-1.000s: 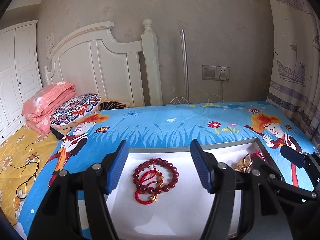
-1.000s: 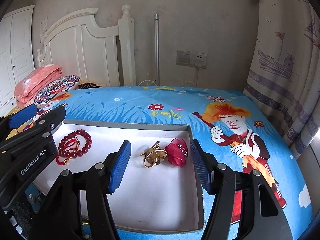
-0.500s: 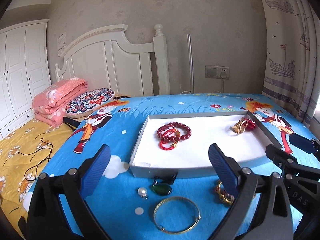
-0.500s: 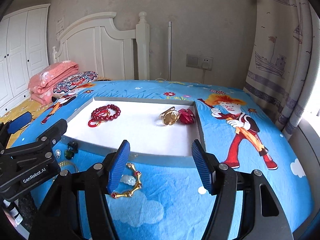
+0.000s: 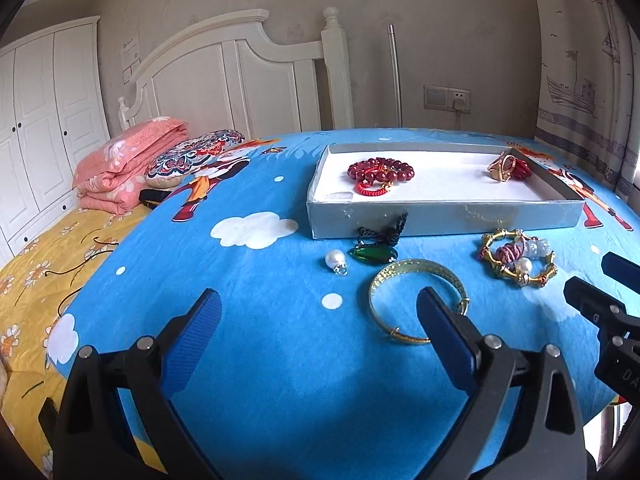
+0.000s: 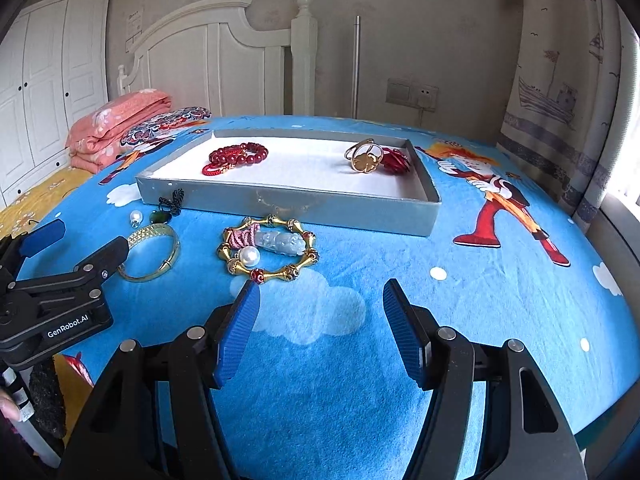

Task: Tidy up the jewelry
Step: 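Withdraw both tools and move the right tool toward the gold bamboo bracelet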

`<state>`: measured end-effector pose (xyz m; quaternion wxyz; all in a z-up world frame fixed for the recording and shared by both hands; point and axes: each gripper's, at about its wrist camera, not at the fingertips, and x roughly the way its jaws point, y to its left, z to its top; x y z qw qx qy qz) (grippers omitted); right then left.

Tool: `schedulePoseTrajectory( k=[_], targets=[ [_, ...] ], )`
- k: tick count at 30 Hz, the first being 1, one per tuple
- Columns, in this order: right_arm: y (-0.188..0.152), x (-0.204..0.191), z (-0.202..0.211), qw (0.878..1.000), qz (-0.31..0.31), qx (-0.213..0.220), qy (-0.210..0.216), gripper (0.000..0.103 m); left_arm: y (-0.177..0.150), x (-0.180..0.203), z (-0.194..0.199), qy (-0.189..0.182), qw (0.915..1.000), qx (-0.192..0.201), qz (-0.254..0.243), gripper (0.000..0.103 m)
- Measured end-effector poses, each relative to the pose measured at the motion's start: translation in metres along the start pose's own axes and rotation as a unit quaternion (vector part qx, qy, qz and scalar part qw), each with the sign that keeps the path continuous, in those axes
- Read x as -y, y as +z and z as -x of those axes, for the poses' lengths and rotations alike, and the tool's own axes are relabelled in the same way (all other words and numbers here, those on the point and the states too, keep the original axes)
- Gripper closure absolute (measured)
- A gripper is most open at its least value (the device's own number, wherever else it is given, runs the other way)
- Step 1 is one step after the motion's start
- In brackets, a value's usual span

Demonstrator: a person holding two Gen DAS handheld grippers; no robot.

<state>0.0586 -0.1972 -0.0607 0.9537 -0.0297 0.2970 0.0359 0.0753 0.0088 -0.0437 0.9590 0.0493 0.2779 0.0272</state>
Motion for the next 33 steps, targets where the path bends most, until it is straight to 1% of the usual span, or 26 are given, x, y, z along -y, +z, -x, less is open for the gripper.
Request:
schedulePoseTrajectory(
  k=[11, 15, 20, 23, 28, 30, 33],
  targets=[
    [-0.005, -0.006, 0.005, 1.000, 0.008, 0.008, 0.004, 0.042, -0.006, 0.010, -0.002, -0.017, 0.9998, -0.011, -0.002, 0.008],
    [-0.007, -0.004, 0.001, 1.000, 0.000, -0.001, 0.005, 0.042, -0.006, 0.011, -0.003, -0.018, 0.9998, -0.011, 0.002, 0.008],
    [-0.008, -0.001, -0.001, 1.000, -0.005, -0.005, 0.006, 0.042, -0.007, 0.005, -0.009, -0.030, 0.9992, -0.016, 0.023, 0.004],
    [-0.003, 0.001, -0.002, 1.000, -0.006, -0.002, 0.006, 0.042, -0.009, 0.004, -0.010, -0.033, 0.9989, -0.017, 0.028, 0.004],
    [0.015, -0.002, -0.015, 1.000, 0.006, -0.018, 0.008, 0.042, -0.011, 0.007, -0.005, -0.018, 0.9998, 0.002, 0.006, 0.004],
    [0.021, -0.006, -0.022, 0.999, 0.020, -0.025, -0.006, 0.042, -0.012, 0.008, -0.004, -0.015, 0.9999, 0.005, 0.001, 0.004],
    [0.029, -0.012, -0.028, 0.999, 0.039, -0.034, -0.012, 0.043, -0.012, 0.006, -0.004, -0.016, 0.9999, 0.005, -0.002, 0.004]
  ],
)
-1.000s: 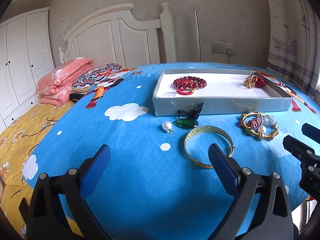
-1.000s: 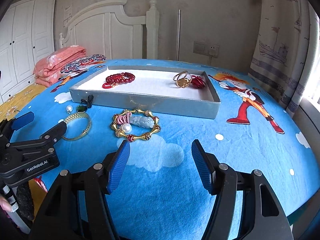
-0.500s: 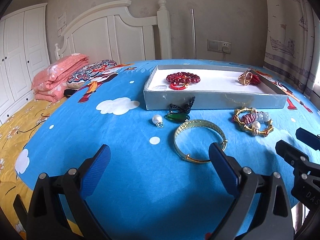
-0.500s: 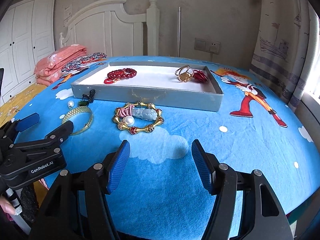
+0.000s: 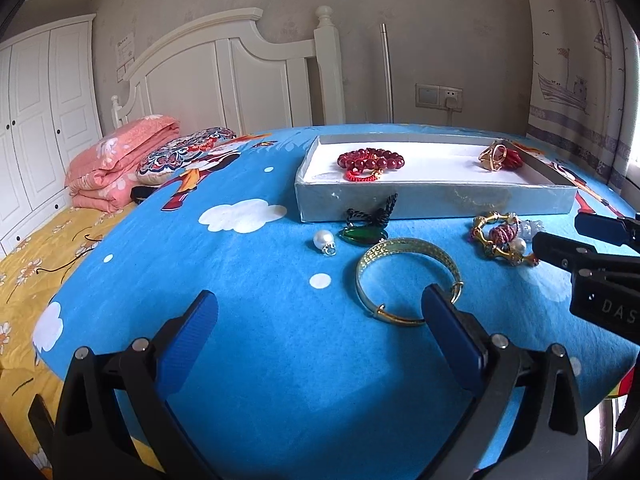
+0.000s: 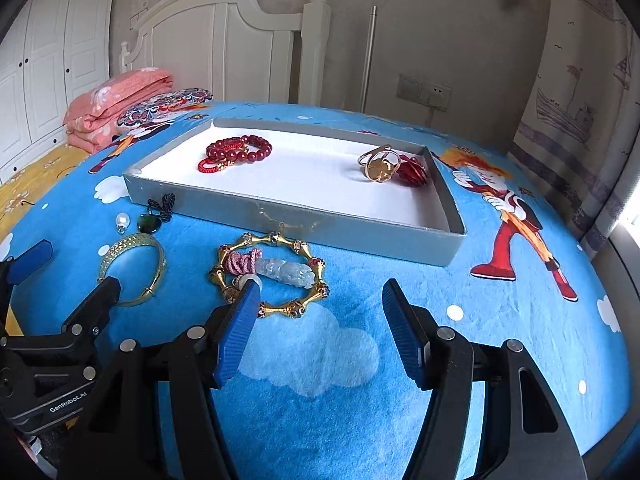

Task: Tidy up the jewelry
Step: 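Withdraw both tools and move the right tool toward the gold bamboo bracelet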

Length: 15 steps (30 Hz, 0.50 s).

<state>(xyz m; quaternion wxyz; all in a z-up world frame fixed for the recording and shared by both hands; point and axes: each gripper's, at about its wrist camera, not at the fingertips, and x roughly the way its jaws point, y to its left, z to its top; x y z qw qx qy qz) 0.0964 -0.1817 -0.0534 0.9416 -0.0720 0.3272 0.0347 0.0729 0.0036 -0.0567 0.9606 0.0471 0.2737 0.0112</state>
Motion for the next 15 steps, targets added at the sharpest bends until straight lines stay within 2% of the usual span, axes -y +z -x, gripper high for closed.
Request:
schedulePoseTrajectory(
  k=[4, 8, 10, 15],
  targets=[
    [0.007, -0.004, -0.004, 1.000, 0.015, -0.014, -0.004, 0.045, 0.000, -0.004, -0.001, -0.001, 1.0000, -0.005, 0.003, 0.003],
    [0.016, 0.003, 0.000, 1.000, 0.005, -0.002, -0.021, 0.049, 0.001, -0.008, -0.003, -0.005, 0.9999, -0.011, 0.008, 0.003],
    [0.020, 0.005, -0.002, 0.999, 0.014, -0.011, -0.030, 0.049, 0.000, -0.011, -0.004, -0.010, 0.9998, -0.011, 0.013, 0.003],
    [0.013, 0.006, -0.007, 0.999, 0.021, -0.043, -0.016, 0.049, -0.002, -0.021, -0.007, -0.015, 0.9993, -0.016, 0.031, 0.003]
  ],
)
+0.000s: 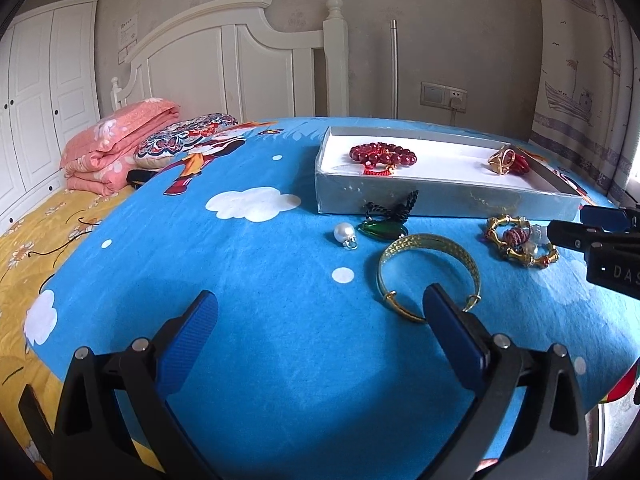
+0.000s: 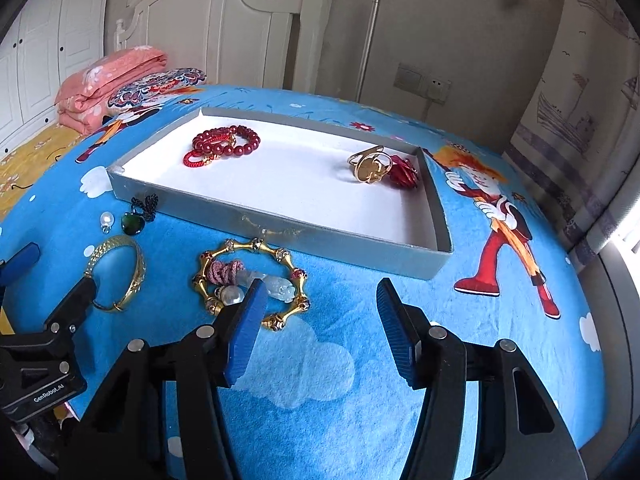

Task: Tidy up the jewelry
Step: 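Withdraw both tools and move the right tool toward the gold bamboo bracelet, then grasp the gold bamboo bracelet with the right tool while the left tool approaches the gold bangle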

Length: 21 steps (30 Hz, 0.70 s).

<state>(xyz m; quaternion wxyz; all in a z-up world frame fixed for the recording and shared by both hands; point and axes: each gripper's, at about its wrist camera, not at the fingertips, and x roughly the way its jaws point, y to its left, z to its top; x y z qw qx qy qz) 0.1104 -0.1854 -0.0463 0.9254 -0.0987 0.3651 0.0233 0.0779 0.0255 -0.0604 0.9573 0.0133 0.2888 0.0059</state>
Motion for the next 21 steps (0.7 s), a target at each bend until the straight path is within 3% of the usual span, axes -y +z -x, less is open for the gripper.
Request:
schedulePoseTrajectory(
  k=[4, 7, 14, 17, 21],
  targets=[
    [-0.002, -0.008, 0.000, 0.999, 0.028, -0.021, -0.002, 0.049, -0.001, -0.005, -0.003, 0.001, 1.0000, -0.003, 0.008, 0.003],
    [-0.002, -0.014, 0.003, 0.999, 0.031, -0.031, 0.028, 0.049, -0.002, -0.008, -0.003, 0.006, 0.9999, -0.002, 0.009, 0.003],
    [0.003, -0.021, -0.002, 0.999, 0.030, -0.019, 0.039, 0.049, -0.002, -0.009, -0.003, 0.006, 0.9999, -0.004, 0.011, 0.003],
    [0.005, -0.021, 0.000, 0.996, 0.015, -0.024, 0.089, 0.049, -0.003, -0.011, -0.002, 0.007, 0.9999, -0.003, 0.014, 0.003],
    [0.002, -0.032, 0.003, 0.992, 0.029, -0.027, 0.116, 0.049, -0.002, -0.010, -0.003, 0.012, 0.9998, -0.004, 0.014, 0.003]
  ],
)
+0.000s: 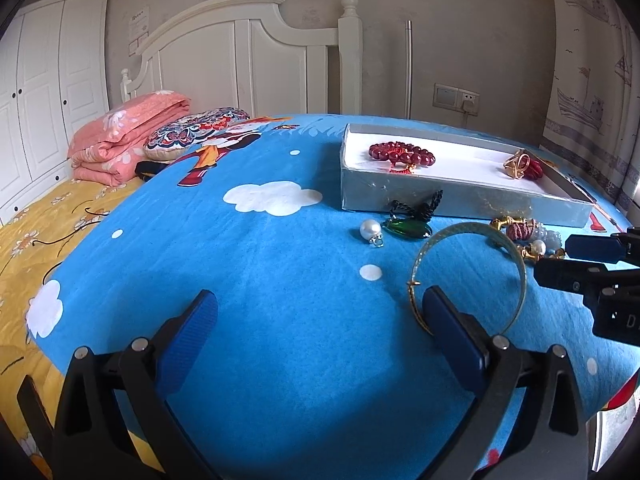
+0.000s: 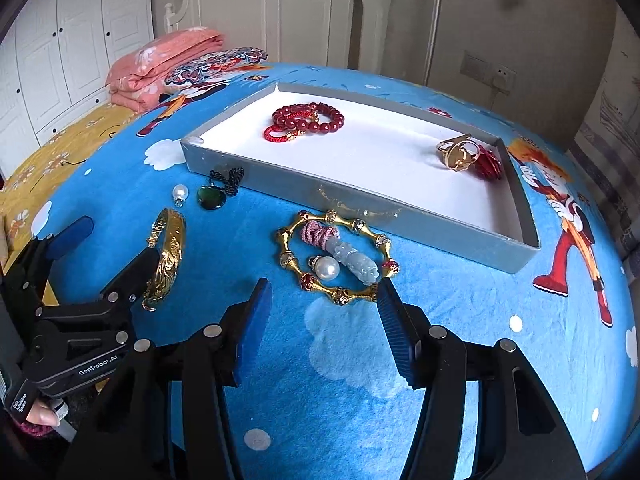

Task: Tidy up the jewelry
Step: 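Grasp the gold bamboo bracelet with the right tool while the left tool approaches the gold bangle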

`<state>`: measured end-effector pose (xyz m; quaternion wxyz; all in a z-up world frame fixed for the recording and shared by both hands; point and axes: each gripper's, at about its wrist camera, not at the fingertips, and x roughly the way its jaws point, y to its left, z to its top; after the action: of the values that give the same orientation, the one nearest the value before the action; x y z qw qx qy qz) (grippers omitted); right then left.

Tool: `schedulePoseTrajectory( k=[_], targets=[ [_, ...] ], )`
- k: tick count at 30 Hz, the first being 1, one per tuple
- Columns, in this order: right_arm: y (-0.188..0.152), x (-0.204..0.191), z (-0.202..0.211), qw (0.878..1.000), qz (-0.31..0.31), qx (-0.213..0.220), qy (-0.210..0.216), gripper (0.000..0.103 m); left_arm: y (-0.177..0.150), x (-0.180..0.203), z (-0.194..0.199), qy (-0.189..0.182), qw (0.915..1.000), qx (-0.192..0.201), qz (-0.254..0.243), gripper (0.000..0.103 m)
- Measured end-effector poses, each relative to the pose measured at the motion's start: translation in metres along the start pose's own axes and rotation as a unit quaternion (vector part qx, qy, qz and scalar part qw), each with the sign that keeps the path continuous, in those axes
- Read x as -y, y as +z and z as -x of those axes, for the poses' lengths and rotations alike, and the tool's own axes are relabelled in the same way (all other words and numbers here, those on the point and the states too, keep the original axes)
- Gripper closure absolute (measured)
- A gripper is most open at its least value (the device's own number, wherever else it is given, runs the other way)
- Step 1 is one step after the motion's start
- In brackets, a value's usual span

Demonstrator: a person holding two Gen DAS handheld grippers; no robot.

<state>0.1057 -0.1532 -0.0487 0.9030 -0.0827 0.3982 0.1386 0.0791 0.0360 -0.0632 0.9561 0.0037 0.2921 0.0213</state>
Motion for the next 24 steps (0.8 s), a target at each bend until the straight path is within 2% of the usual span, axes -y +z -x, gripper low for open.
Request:
schedulePoseTrajectory(
  k=[2, 5, 7, 10, 15, 24],
  targets=[
    [0.000, -0.002, 0.002, 1.000, 0.000, 0.002, 0.025, 0.054, 0.001, -0.001, -0.001, 0.001, 1.0000, 0.000, 0.001, 0.003],
    [0.006, 0.005, 0.011, 0.999, -0.001, 0.033, -0.007, 0.056, 0.000, -0.002, -0.001, 0.002, 1.0000, 0.000, 0.001, 0.003],
    [0.011, 0.014, 0.013, 0.999, -0.002, 0.043, -0.028, 0.062, 0.000, -0.002, -0.001, 0.002, 1.0000, 0.001, 0.000, 0.003],
    [0.014, 0.027, 0.007, 0.998, 0.004, 0.029, -0.047, 0.071, 0.000, -0.003, -0.001, 0.003, 1.0000, 0.002, -0.001, 0.003],
    [0.008, 0.031, 0.007, 0.999, 0.031, 0.012, -0.039, 0.073, 0.000, -0.002, -0.001, 0.003, 1.0000, 0.002, -0.001, 0.003],
    [0.002, 0.020, 0.006, 0.998, 0.053, 0.012, -0.039, 0.073, 0.000, -0.002, -0.002, 0.003, 1.0000, 0.002, -0.001, 0.003]
  ],
)
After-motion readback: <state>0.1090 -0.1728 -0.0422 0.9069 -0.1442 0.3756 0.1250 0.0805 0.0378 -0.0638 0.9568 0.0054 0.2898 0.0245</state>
